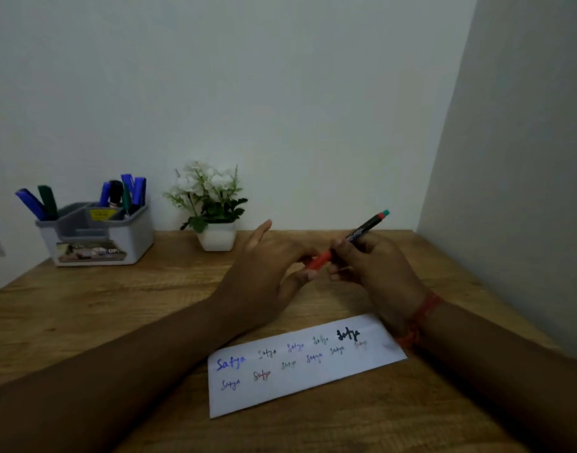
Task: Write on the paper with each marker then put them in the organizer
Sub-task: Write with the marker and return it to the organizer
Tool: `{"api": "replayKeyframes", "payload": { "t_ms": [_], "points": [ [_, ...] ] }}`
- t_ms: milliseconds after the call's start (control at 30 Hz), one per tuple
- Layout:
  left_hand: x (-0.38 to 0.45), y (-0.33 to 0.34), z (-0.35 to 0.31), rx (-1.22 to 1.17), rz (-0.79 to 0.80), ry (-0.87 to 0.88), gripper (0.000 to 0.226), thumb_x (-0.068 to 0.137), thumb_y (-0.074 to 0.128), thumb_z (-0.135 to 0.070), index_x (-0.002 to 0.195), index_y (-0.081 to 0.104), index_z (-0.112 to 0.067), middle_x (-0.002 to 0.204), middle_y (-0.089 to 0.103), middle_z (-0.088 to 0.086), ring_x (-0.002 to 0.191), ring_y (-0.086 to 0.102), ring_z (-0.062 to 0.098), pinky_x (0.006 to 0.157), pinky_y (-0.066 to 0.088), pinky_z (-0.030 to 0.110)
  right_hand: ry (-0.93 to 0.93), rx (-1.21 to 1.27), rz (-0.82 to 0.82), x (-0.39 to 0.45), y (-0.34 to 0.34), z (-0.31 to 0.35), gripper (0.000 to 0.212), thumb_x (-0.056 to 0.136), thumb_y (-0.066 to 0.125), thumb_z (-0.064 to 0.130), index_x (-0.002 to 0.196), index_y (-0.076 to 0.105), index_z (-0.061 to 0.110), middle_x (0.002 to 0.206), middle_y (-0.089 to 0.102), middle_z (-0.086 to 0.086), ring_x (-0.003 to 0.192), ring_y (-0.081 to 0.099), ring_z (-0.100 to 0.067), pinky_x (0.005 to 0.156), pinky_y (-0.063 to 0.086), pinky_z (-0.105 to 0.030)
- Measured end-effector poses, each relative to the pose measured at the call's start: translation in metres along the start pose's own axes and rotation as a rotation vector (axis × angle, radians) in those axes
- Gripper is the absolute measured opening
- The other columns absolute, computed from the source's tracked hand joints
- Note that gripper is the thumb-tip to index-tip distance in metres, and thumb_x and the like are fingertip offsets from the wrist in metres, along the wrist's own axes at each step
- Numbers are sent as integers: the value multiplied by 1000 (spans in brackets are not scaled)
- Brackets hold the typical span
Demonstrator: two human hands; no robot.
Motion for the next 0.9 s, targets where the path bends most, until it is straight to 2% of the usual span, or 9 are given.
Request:
{"api": "replayKeyframes", "payload": {
  "t_ms": [100, 200, 300, 367, 467, 567, 733, 800, 900],
  "points": [
    [-5, -3, 5, 188, 94, -7, 52, 97, 39, -58, 139, 43, -29, 135, 55, -12, 133, 43, 8, 119, 10, 54, 115, 86, -44, 1, -2, 0, 25, 102, 53, 33, 98, 60, 8, 92, 72, -16, 79, 74, -29, 68, 64, -38],
    [-10, -9, 16, 423, 231, -66, 74, 94, 17, -71, 155, 18, -28, 161, 23, -6, 150, 12, 18, 118, 6, 60, 184, 102, -11, 2, 6, 2, 27, 105, 47, 36, 104, 53, 9, 92, 71, -23, 77, 76, -35, 61, 64, -39],
    [-16, -21, 30, 513, 305, -151, 81, 87, 0, -78, 155, -9, -34, 164, -10, -6, 150, -17, 22, 116, -4, 62, 244, -23, 118, 7, 21, 2, 23, 105, 49, 28, 111, 52, 6, 90, 68, -23, 76, 74, -35, 69, 65, -44],
    [-26, -34, 42, 552, 319, -189, 82, 84, -4, -80, 153, -15, -36, 162, -21, -6, 147, -26, 24, 115, -7, 63, 238, -162, 234, 15, 36, 1, 19, 102, 56, 20, 113, 53, 4, 94, 68, -22, 82, 74, -34, 76, 64, -45],
    [-48, -62, 63, 613, 327, -270, 86, 80, -8, -82, 153, -15, -37, 161, -23, -4, 146, -28, 28, 115, -7, 64, 172, -371, 367, 27, 64, 0, 11, 97, 65, 11, 105, 60, 5, 88, 67, -16, 78, 71, -28, 74, 64, -40],
    [-80, -95, 88, 707, 376, -365, 86, 79, -7, -82, 152, -18, -38, 159, -29, -3, 144, -32, 30, 114, -11, 64, 47, -558, 402, 40, 100, 2, 10, 93, 70, 11, 100, 65, 6, 78, 70, -11, 67, 69, -21, 62, 62, -34],
    [-126, -144, 124, 861, 379, -399, 81, 90, 13, -77, 154, 25, -27, 164, 10, 8, 150, -1, 39, 109, 12, 73, -190, -671, 284, 64, 173, 29, 5, 90, 72, 19, 88, 68, 16, 77, 76, -2, 61, 68, -11, 55, 48, -20],
    [-139, -153, 138, 891, 385, -454, 83, 89, 8, -79, 155, 20, -30, 164, 3, 7, 150, -8, 37, 110, 5, 73, -267, -658, 251, 75, 210, 43, 8, 90, 71, 19, 85, 67, 15, 79, 74, -4, 62, 66, -12, 59, 50, -22],
    [-148, -160, 150, 891, 291, -529, 83, 86, 2, -81, 154, -8, -35, 160, -22, 4, 144, -28, 35, 110, -11, 69, -388, -733, 232, 92, 265, 60, 10, 91, 70, 20, 91, 69, 10, 88, 73, -8, 80, 69, -22, 70, 55, -33]
  ]
}}
Point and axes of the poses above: each hand's wrist, its own x-axis towards the middle knuckle, its own y-axis out of the palm, z = x × y, the point moved 4 cm from there along x, towards the middle knuckle
